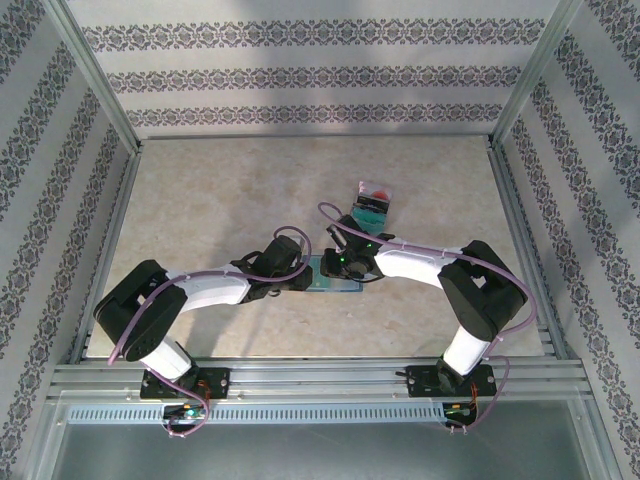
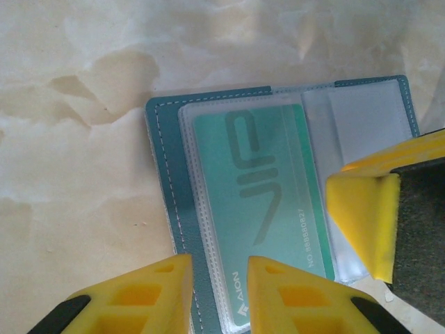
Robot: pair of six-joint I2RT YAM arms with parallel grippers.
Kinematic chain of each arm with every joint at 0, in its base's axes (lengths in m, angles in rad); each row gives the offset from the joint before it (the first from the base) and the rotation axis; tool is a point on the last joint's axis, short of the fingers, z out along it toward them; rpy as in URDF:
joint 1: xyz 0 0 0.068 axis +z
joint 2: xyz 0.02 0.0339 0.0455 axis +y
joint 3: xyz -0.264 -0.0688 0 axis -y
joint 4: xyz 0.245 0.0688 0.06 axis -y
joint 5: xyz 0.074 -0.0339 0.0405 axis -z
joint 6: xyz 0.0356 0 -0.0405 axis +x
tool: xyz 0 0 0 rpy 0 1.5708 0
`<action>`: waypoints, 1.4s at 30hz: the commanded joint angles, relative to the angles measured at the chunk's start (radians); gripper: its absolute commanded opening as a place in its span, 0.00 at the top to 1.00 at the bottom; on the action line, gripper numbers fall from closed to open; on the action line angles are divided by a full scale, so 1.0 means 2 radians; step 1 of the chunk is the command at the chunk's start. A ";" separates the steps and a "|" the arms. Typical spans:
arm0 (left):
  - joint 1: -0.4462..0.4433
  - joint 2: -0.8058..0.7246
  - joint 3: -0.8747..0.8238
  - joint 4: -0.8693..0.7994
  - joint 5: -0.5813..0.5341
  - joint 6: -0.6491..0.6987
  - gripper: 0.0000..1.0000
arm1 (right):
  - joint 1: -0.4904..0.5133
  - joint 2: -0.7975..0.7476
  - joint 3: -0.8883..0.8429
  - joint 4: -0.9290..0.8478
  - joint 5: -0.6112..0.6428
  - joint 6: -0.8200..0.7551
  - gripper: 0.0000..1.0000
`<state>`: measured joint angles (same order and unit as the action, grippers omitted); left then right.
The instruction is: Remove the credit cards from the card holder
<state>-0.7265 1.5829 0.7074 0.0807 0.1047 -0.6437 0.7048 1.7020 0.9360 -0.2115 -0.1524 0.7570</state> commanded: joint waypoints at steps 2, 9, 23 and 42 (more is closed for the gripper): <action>-0.005 -0.004 0.005 -0.014 0.003 0.000 0.74 | 0.005 0.002 0.006 0.008 -0.011 0.005 0.76; -0.005 -0.006 0.001 -0.014 0.001 0.003 0.77 | 0.005 0.001 0.013 0.011 -0.014 0.008 0.76; -0.005 0.031 -0.006 0.022 0.009 -0.009 0.84 | 0.006 -0.005 -0.008 0.028 -0.008 0.018 0.77; -0.005 0.041 -0.008 0.029 0.012 -0.017 0.91 | 0.002 -0.009 -0.043 0.044 0.006 0.024 0.78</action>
<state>-0.7265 1.6459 0.7067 0.1280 0.1238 -0.6636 0.7048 1.6913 0.8658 -0.1493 -0.1436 0.7906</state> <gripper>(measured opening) 0.091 0.225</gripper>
